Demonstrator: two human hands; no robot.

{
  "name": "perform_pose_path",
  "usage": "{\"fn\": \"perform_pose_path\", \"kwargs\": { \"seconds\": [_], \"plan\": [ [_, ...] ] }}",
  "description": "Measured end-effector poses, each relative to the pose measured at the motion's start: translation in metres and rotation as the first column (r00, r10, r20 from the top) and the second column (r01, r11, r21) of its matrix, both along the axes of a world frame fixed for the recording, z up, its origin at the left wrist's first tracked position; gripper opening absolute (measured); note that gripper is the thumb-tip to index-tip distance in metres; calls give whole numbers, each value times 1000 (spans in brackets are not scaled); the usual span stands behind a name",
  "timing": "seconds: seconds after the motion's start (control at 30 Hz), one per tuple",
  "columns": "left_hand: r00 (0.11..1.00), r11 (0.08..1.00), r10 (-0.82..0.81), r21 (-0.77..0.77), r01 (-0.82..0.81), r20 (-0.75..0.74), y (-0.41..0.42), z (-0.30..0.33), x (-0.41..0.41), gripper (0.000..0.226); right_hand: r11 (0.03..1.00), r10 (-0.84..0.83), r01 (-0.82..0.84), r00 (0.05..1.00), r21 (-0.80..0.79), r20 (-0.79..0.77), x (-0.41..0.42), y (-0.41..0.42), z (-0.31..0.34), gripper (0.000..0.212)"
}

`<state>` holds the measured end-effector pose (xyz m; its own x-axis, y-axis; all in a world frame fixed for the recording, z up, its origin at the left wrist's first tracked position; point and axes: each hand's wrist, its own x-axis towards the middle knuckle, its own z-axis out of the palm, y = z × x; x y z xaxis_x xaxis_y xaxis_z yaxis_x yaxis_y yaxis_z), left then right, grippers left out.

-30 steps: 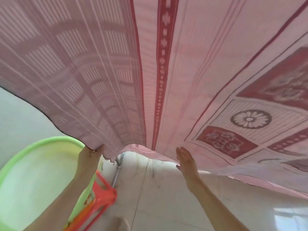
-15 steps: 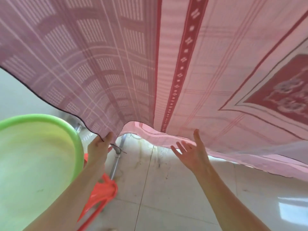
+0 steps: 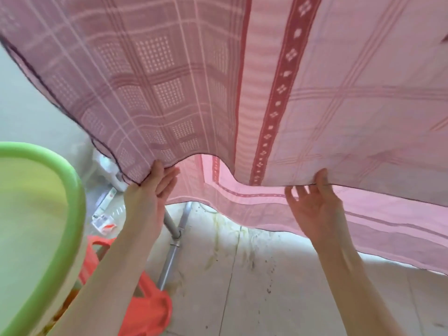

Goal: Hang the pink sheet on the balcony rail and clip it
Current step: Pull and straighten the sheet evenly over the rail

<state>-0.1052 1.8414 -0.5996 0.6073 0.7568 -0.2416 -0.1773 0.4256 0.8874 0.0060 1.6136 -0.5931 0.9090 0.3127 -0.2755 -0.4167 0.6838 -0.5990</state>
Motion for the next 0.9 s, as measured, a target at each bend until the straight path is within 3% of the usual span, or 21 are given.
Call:
{"fn": "perform_pose_path", "kwargs": {
  "seconds": [0.13, 0.3, 0.33, 0.4, 0.43, 0.63, 0.83, 0.9],
  "plan": [
    [999, 983, 51, 177, -50, 0, 0, -20, -9, 14, 999, -20, 16, 990, 29, 137, 10, 0, -29, 28],
    [981, 968, 193, 161, -194, 23, 10, -48, -32, 16, 999, 35, -35, 975, -1, 218, 3, -6, -66, 49],
    [977, 964, 213, 161, -212, 13, 13, -53, -34, 17, 999, 51, -50, 975, -6, 218, -1, -6, -71, 45],
    [964, 954, 267, 144, -263, -11, 19, -60, -34, 19, 998, 70, -68, 978, -14, 196, -9, -4, -80, 11],
    [953, 946, 303, 130, -298, -24, 21, -63, -31, 20, 998, 58, -56, 981, -20, 185, -13, -3, -85, 8],
    [913, 915, 395, 125, -383, -99, 29, -75, -20, 27, 993, 88, -77, 987, -86, 136, -28, -2, -106, 33],
    [914, 934, 357, 97, -344, -191, 31, -93, -24, 26, 988, 67, -61, 997, -144, 30, -48, -7, -128, 27],
    [912, 939, 344, 79, -334, -224, 32, -102, -25, 26, 981, 67, -64, 998, -182, 6, -55, -7, -135, 14]
  ]
}}
